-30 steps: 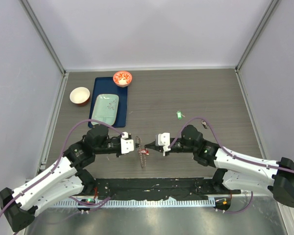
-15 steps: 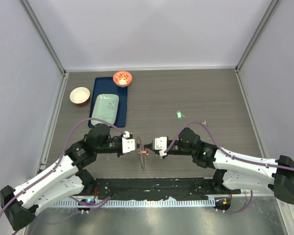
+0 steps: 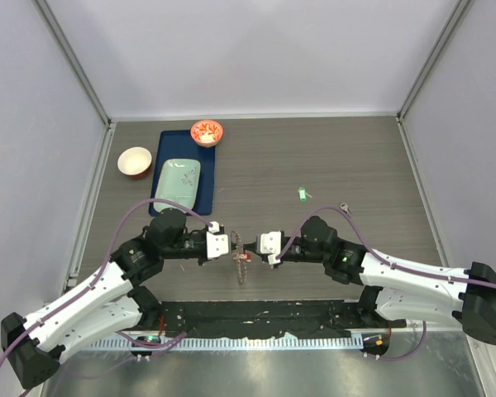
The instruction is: Put the keys on the keyring
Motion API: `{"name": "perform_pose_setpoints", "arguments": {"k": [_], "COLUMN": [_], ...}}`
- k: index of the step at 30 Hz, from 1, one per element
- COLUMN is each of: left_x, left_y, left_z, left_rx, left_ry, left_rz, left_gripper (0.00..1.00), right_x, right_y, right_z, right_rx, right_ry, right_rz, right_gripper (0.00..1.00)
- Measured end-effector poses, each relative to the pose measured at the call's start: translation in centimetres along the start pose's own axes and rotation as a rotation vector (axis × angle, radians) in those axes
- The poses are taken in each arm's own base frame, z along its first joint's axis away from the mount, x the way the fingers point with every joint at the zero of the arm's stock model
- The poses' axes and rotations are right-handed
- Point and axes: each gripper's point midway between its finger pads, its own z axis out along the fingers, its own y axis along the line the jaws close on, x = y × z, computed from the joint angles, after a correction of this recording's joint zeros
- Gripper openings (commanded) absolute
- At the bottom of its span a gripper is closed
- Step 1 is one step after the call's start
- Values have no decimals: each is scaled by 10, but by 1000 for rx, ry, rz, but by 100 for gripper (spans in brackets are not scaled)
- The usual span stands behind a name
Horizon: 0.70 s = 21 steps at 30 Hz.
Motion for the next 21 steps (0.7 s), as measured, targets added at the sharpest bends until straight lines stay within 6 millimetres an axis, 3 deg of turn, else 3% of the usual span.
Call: {"name": "perform_pose_setpoints", "arguments": {"k": [21], "left_x": [4], "left_y": [-1], "left_z": [2], "left_rx": [7], "left_ry": [13], "left_rz": [-31], "left_gripper": [0], "right_x": [3], "right_y": [3], "right_z": [2], "right_rx": [-9], "right_ry": [10], "right_rz": [3], "right_gripper": [1]}}
